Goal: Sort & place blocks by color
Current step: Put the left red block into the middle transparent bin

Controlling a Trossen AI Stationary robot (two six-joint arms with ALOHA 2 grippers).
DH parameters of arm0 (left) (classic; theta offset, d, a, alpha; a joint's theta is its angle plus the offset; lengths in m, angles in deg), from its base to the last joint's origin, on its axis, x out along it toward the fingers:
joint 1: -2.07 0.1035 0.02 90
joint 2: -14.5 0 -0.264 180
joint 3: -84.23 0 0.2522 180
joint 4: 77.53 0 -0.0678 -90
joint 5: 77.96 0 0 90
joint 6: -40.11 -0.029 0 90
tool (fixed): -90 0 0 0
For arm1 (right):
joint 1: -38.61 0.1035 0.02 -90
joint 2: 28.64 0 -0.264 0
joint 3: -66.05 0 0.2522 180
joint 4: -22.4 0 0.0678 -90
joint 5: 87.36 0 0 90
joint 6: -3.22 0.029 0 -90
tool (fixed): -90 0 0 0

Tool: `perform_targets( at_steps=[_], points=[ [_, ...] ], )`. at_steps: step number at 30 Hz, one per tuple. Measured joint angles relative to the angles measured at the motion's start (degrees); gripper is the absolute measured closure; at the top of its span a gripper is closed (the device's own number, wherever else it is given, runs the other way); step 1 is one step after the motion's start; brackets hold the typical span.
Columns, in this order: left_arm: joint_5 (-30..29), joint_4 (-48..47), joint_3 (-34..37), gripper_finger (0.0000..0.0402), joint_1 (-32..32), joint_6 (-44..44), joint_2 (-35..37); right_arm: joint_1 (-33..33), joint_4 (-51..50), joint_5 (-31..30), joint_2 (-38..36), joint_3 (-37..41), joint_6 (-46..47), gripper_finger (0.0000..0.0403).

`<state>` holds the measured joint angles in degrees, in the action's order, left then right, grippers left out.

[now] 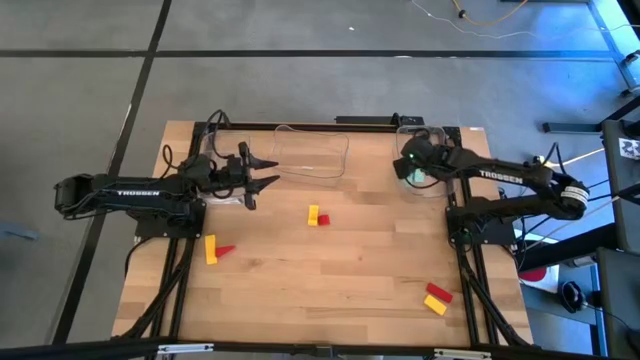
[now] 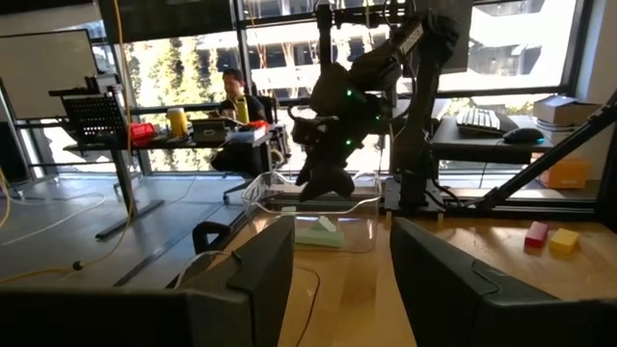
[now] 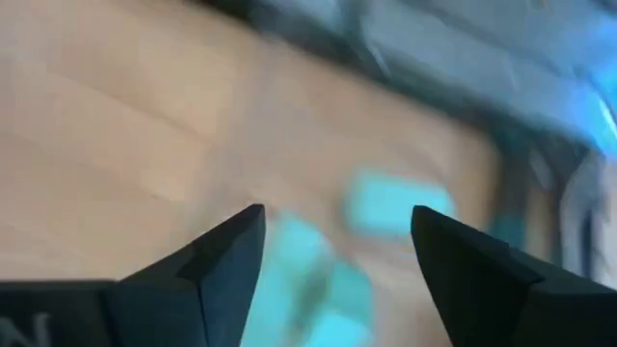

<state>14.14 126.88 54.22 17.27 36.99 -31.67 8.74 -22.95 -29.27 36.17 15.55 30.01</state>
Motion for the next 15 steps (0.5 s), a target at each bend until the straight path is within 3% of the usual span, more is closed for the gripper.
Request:
perform_targets(
  at_steps=[5,11,15],
  points=[
    [0.47,-0.02,0.00,0.0237,0.00,1.32,0.02,5.26,20.16,5.36,-1.45,2.19,-11.95,0.0147],
    [0.58,-0.02,0.00,0.0237,0.00,1.39,0.00,8.77,42.91,22.18,-1.70,5.74,-22.07,0.0147],
    [1.72,-1.29,-0.02,0.0237,-0.02,1.58,0.71,8.78,50.69,29.25,-3.78,7.76,-22.88,0.0148]
  ],
)
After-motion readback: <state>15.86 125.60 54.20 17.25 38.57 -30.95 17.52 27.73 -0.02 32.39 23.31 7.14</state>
